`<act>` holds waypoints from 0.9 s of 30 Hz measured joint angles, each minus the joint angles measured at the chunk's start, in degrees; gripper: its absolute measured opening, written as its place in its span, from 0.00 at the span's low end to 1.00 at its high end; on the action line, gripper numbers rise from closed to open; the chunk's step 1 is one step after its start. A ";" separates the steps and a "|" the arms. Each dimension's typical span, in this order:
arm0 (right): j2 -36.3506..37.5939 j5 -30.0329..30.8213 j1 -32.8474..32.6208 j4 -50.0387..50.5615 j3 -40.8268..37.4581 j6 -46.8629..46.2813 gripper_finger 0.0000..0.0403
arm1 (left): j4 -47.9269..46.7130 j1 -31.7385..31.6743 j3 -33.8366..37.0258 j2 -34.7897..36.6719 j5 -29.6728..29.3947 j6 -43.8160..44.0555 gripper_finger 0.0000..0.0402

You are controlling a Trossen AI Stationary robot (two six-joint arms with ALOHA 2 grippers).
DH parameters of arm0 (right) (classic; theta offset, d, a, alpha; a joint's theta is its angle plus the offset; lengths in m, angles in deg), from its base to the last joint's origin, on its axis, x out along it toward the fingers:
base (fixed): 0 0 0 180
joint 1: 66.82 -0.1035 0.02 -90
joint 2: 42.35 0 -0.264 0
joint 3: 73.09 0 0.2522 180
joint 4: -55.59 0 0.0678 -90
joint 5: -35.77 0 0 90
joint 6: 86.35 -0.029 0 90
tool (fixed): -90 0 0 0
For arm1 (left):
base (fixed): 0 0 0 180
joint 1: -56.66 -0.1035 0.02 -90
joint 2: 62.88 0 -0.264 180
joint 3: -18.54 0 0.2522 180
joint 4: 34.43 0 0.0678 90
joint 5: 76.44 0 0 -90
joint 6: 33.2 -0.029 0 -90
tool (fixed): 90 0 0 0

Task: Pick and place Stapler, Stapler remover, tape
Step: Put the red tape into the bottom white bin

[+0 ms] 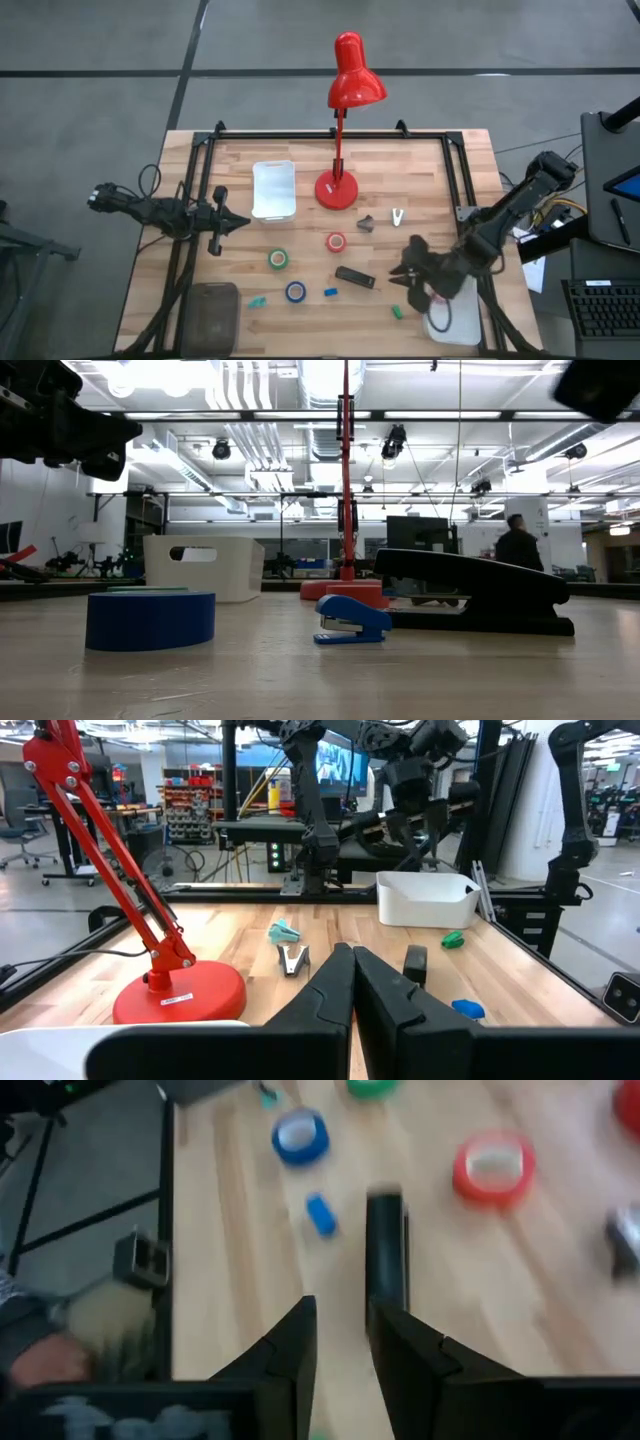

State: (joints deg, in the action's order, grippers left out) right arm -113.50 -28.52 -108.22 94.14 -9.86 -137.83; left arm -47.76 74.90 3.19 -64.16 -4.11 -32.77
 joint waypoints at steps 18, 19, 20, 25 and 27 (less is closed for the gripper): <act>-19.38 -6.10 17.68 -12.71 6.42 30.59 0.34 | -0.02 -0.02 0.00 0.00 0.00 0.01 0.02; -20.80 -6.14 18.23 -13.04 7.64 31.79 0.36 | -0.01 -0.01 0.00 0.00 0.00 0.01 0.02; -22.24 -6.15 18.68 -13.01 8.87 32.72 0.38 | 0.00 -0.02 0.00 -0.02 -0.02 0.02 0.02; -29.16 -6.29 20.90 -8.75 16.42 35.54 0.47 | 0.02 -0.02 0.00 -0.09 0.00 0.02 0.02; -31.35 -6.29 21.81 -4.61 19.31 35.66 0.49 | 0.04 -0.02 0.00 -0.26 -0.02 0.02 0.02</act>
State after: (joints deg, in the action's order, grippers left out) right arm -144.85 -34.81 -86.41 89.53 9.45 -102.17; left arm -47.72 74.88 3.19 -64.43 -4.13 -32.75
